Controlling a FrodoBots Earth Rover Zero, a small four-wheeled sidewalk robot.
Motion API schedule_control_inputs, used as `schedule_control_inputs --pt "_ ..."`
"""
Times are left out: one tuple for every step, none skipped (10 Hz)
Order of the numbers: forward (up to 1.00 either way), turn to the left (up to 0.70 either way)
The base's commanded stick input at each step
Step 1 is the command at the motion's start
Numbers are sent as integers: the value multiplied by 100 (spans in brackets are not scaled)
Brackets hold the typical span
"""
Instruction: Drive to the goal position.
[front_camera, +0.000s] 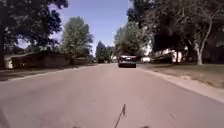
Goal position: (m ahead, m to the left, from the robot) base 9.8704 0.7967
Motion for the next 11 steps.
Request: schedule_control_inputs --pt "69 3" --pt "69 3" --pt "69 3" --pt "69 3" --pt "69 3" --pt "69 3" --pt "69 3" --pt "69 3" --pt "69 3" --pt "69 3" --pt "69 3"
